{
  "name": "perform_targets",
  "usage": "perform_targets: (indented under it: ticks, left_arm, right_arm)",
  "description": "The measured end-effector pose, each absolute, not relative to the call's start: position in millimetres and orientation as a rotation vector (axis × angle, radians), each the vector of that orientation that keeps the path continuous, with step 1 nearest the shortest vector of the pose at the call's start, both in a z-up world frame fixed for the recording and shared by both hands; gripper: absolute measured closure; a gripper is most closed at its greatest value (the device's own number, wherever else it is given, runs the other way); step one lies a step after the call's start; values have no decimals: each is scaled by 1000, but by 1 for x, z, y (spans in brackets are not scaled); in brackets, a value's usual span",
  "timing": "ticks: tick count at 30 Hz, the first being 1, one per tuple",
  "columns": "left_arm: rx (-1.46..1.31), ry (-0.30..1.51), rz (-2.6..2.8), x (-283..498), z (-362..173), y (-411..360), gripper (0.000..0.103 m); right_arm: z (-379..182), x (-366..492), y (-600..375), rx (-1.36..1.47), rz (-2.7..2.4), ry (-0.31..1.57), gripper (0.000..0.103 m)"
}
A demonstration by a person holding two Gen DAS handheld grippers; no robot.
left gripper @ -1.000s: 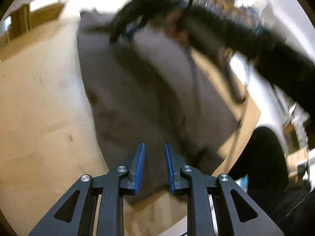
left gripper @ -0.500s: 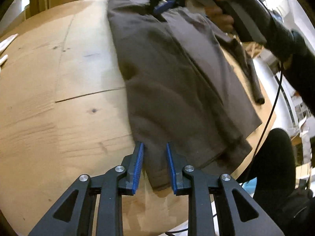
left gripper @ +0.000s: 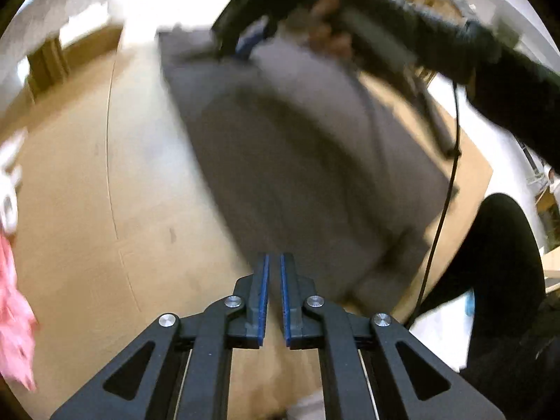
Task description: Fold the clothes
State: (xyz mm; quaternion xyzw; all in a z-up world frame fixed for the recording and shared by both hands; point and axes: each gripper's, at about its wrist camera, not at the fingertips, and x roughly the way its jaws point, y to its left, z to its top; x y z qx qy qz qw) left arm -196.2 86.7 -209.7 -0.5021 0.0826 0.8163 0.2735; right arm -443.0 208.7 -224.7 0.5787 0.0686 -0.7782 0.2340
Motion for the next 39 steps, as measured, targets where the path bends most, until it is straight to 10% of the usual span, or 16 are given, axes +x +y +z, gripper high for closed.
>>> perform_targets:
  ticks: [6,9,17,23,32,39]
  left_arm:
    - [-1383,325,2025,-216,-245,134,97]
    - [-1342,373,2023,-206,-247,138,94]
    - [-1351,250,2005,-207,-248,126,94]
    - [-1343,225,1989,-202,-246,117,94]
    - [-1333,224,2068,-232,-242,111,94]
    - [-1370,329,2056,-219,-248,109,92]
  right_arm:
    - [-240,-464,199,1650,-2066,252,67]
    - [-215,-491,196,1533,-2079,63,92]
    - [-255,-563,135,1575,-2073,262,102]
    - [-244,-582,167,1570,-2153,-9,98]
    - [-274,-426,164,1575,-1947,489,94]
    - [-294,-405,162,1570,-2047,348,90]
